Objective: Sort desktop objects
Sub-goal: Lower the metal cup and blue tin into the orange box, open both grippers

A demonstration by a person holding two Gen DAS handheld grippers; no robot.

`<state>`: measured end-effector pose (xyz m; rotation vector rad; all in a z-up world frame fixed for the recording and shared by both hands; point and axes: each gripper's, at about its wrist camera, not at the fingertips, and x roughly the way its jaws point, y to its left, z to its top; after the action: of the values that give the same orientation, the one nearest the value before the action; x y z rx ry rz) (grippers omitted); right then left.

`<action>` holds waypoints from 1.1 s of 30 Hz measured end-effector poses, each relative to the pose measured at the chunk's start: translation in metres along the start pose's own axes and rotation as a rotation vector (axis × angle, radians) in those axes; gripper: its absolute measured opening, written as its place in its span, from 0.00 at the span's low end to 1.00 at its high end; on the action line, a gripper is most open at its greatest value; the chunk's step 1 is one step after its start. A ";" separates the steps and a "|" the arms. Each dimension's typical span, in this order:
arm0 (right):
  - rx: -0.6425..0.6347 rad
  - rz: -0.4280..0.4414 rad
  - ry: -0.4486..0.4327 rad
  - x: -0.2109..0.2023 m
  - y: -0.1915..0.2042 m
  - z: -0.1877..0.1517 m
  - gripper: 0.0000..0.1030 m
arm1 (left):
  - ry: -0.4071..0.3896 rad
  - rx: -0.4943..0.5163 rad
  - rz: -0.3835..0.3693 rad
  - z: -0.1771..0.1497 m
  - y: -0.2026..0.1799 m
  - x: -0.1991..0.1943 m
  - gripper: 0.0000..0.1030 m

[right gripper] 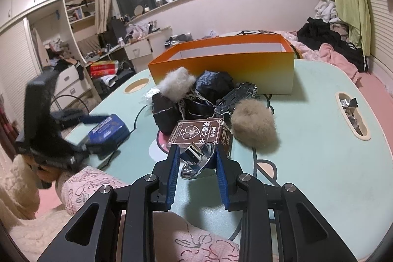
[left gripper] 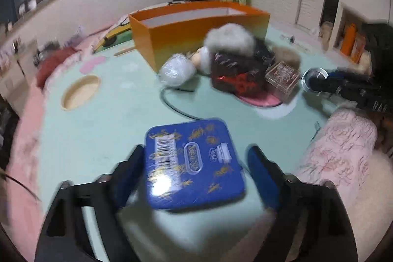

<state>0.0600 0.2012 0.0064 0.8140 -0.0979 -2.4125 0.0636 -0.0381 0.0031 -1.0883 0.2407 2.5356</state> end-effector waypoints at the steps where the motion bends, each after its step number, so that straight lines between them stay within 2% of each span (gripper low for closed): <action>1: 0.000 0.001 0.001 0.000 0.000 0.000 0.27 | -0.011 -0.008 0.032 0.000 -0.003 0.002 0.88; 2: 0.000 0.000 0.000 0.000 0.000 0.000 0.27 | -0.010 -0.028 0.040 0.002 -0.004 0.003 0.80; 3: 0.001 0.000 0.001 0.000 -0.001 0.000 0.27 | -0.014 -0.035 0.051 0.003 -0.004 0.003 0.67; 4: 0.001 0.001 0.001 0.000 -0.001 0.000 0.27 | -0.013 -0.033 0.052 0.006 -0.005 0.001 0.65; 8: 0.002 0.001 -0.002 -0.001 -0.001 0.000 0.27 | -0.035 -0.006 0.041 0.003 -0.010 -0.002 0.65; 12: -0.010 -0.004 -0.008 -0.002 0.000 0.002 0.27 | -0.100 -0.005 0.052 0.014 -0.013 -0.017 0.65; 15: -0.030 -0.015 -0.050 -0.008 0.002 0.020 0.27 | -0.171 -0.053 0.031 0.049 -0.010 -0.035 0.65; 20: 0.005 -0.067 -0.093 0.005 -0.013 0.084 0.27 | -0.284 -0.131 0.017 0.123 0.001 -0.040 0.65; 23: 0.036 -0.102 -0.072 0.035 -0.033 0.120 0.27 | -0.271 -0.202 -0.008 0.161 0.015 -0.010 0.65; 25: 0.096 -0.093 -0.012 0.064 -0.054 0.135 0.29 | -0.233 -0.261 0.006 0.172 0.025 0.016 0.66; 27: 0.187 -0.082 0.036 0.086 -0.077 0.141 0.39 | -0.158 -0.322 0.052 0.174 0.037 0.042 0.66; 29: 0.243 -0.099 0.060 0.096 -0.091 0.142 0.41 | -0.097 -0.357 0.010 0.168 0.047 0.059 0.67; 30: 0.252 -0.102 0.058 0.096 -0.093 0.141 0.41 | -0.082 -0.364 0.001 0.165 0.048 0.063 0.68; 31: 0.261 -0.092 0.050 0.093 -0.095 0.140 0.41 | -0.107 -0.343 0.012 0.162 0.049 0.062 0.69; 33: 0.292 -0.067 0.036 0.087 -0.095 0.138 0.41 | -0.093 -0.305 0.053 0.161 0.044 0.065 0.68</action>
<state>-0.1228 0.2158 0.0485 1.0041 -0.4224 -2.4785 -0.1021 -0.0132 0.0674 -1.0776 -0.1495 2.7243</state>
